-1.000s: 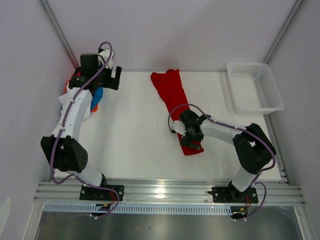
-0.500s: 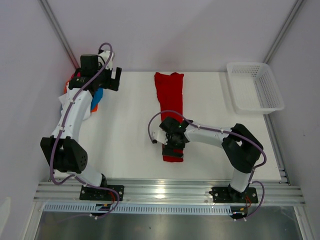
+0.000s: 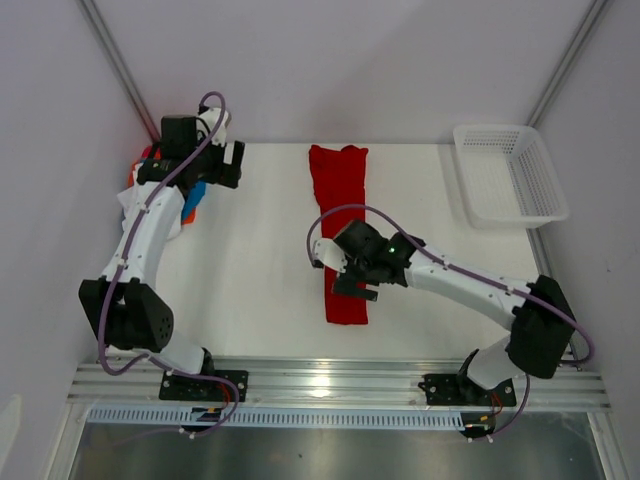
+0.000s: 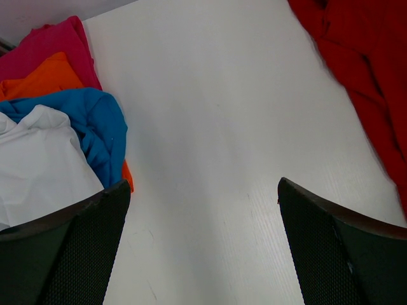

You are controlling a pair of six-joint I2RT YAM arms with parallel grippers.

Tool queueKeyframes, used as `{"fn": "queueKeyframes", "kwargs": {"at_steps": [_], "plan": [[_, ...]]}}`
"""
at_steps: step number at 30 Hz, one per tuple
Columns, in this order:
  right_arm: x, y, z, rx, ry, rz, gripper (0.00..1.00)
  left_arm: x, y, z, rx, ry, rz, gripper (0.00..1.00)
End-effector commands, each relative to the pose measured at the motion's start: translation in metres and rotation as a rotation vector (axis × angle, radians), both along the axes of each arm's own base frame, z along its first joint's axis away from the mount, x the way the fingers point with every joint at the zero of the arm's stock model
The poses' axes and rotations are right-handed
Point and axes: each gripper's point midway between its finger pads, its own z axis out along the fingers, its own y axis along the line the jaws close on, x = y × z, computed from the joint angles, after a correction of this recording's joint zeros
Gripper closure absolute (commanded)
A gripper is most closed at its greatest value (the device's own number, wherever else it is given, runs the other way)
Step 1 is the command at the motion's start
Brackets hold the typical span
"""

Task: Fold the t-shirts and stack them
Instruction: Fold the tshirt

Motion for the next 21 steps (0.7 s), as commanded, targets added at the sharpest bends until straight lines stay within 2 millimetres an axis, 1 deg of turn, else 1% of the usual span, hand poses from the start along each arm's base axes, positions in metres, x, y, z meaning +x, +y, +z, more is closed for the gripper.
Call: {"fn": "queueKeyframes", "kwargs": {"at_steps": [1, 2, 3, 4, 5, 6, 8, 9, 10, 11, 12, 14, 16, 17, 19, 21], "plan": [[-0.026, 0.009, 0.041, 0.051, -0.045, 0.031, 0.01, -0.012, -0.007, 0.040, -0.033, -0.112, -0.041, 0.01], [-0.037, 0.010, 0.039, 0.041, -0.028, 0.045, 0.01, -0.013, -0.006, 0.045, -0.034, -0.121, -0.039, 0.01], [-0.057, 0.016, 0.029, 0.028, -0.014, 0.074, 0.01, -0.014, -0.006, 0.048, -0.028, -0.124, -0.039, 0.01], [-0.067, 0.020, 0.023, 0.017, -0.014, 0.089, 0.01, -0.014, -0.005, 0.050, -0.027, -0.127, -0.037, 0.01], [-0.079, 0.016, 0.009, -0.020, -0.006, 0.105, 0.01, -0.014, -0.004, 0.053, -0.025, -0.135, -0.034, 0.01], [-0.091, 0.018, 0.001, -0.021, 0.031, 0.115, 0.01, -0.015, -0.004, 0.055, -0.025, -0.136, -0.034, 0.01], [-0.084, 0.019, -0.009, -0.015, 0.001, 0.105, 0.01, -0.016, -0.004, 0.055, -0.025, -0.138, -0.033, 0.01], [-0.084, 0.010, -0.017, -0.048, -0.035, 0.109, 0.01, -0.017, -0.004, 0.056, -0.027, -0.139, -0.031, 0.01], [-0.087, 0.020, -0.014, 0.002, -0.049, 0.126, 0.01, -0.017, -0.004, 0.055, -0.029, -0.140, -0.030, 0.01], [-0.092, 0.023, -0.016, 0.023, -0.034, 0.135, 0.01, -0.018, -0.004, 0.053, -0.028, -0.136, -0.029, 0.01], [-0.102, 0.028, -0.024, 0.044, -0.018, 0.166, 0.01, -0.017, -0.004, 0.052, -0.026, -0.136, -0.028, 0.01], [-0.110, 0.028, -0.032, 0.042, -0.044, 0.197, 0.01, -0.016, -0.002, 0.050, -0.021, -0.133, -0.024, 0.01], [-0.116, 0.024, -0.049, 0.011, -0.084, 0.231, 0.01, -0.015, -0.001, 0.049, -0.015, -0.131, -0.020, 0.01], [-0.118, 0.024, -0.053, 0.010, -0.089, 0.239, 0.01, -0.015, -0.001, 0.045, -0.016, -0.122, -0.020, 0.01], [-0.127, 0.031, -0.056, 0.044, -0.077, 0.258, 0.01, -0.014, -0.001, 0.044, -0.013, -0.122, -0.020, 0.01], [-0.132, 0.042, -0.051, 0.093, -0.062, 0.272, 0.01, -0.013, -0.001, 0.042, -0.013, -0.116, -0.018, 0.01]]}}
